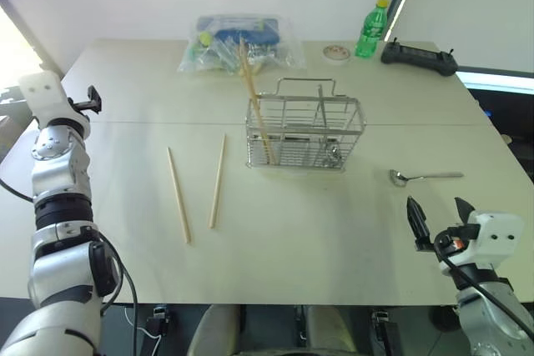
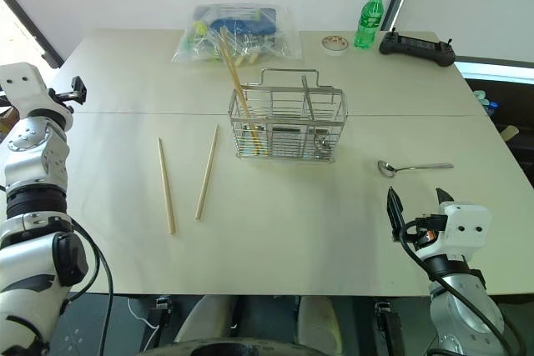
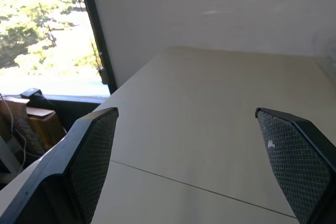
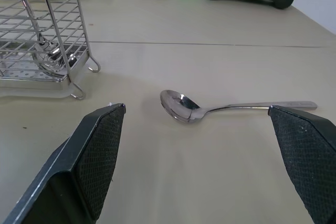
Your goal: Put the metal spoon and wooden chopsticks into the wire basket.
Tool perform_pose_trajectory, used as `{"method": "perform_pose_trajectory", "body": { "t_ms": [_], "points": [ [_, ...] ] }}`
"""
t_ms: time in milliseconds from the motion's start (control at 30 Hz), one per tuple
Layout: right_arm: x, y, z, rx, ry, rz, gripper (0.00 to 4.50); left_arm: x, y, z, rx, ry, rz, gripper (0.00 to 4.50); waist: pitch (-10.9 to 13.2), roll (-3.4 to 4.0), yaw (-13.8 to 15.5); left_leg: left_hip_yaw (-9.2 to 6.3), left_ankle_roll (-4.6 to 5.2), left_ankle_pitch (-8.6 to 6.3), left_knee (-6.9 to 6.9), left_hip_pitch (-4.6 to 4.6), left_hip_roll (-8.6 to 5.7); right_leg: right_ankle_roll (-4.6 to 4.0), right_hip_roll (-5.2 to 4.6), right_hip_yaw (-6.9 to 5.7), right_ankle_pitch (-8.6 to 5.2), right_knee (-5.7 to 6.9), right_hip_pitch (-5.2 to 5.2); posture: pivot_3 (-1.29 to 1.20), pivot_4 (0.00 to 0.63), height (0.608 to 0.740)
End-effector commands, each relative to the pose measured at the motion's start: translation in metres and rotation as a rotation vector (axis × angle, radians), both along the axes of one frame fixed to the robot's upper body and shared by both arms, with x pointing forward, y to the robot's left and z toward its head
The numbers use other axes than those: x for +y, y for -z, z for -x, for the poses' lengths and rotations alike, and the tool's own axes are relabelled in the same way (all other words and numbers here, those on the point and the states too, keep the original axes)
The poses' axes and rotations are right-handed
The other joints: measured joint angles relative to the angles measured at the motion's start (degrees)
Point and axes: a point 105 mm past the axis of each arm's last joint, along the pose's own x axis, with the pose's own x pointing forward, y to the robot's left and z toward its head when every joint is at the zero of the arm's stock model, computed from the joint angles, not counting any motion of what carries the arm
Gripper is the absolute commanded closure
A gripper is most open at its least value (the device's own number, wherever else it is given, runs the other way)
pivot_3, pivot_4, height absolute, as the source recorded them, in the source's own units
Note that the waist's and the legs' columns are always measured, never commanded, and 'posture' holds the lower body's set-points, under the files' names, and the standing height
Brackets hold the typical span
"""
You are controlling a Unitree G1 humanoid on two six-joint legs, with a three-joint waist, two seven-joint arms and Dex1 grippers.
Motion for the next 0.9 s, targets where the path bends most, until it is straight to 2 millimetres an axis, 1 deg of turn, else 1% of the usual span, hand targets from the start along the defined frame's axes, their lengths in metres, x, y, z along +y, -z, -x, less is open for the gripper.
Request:
{"method": "perform_pose_trajectory", "body": {
  "t_ms": [33,200,533,900],
  "points": [
    [0.002,-0.012,0.000,-0.048,-0.005,0.025,0.00,0.001,-0.024,0.001,-0.055,0.001,-0.057,0.11,0.0,0.00,0.0,0.00,0.00,0.00,0.00,0.00,0.00,0.00,0.00,0.00,0.00,0.00,0.00,0.00,0.150,0.721],
    [0.002,-0.012,-0.001,-0.049,-0.012,0.027,0.00,-0.001,-0.024,0.001,-0.066,0.014,-0.039,0.11,0.0,0.00,0.0,0.01,0.00,0.00,0.01,0.00,0.00,0.00,0.00,0.00,0.00,0.00,0.00,0.00,0.150,0.721],
    [-0.002,-0.013,-0.004,-0.054,-0.011,0.035,0.00,-0.011,-0.026,0.000,-0.064,0.065,-0.097,0.11,0.0,0.00,0.0,0.05,0.01,0.00,0.02,0.01,-0.01,0.00,0.01,0.00,0.01,0.03,0.01,0.00,0.150,0.721],
    [-0.004,-0.011,-0.009,-0.048,-0.021,0.044,0.00,-0.011,-0.024,0.000,-0.047,0.075,-0.059,0.11,0.0,0.00,0.0,0.07,0.01,0.01,0.03,0.02,-0.01,0.01,0.02,0.00,0.01,0.05,0.01,0.00,0.150,0.721]
  ]
}}
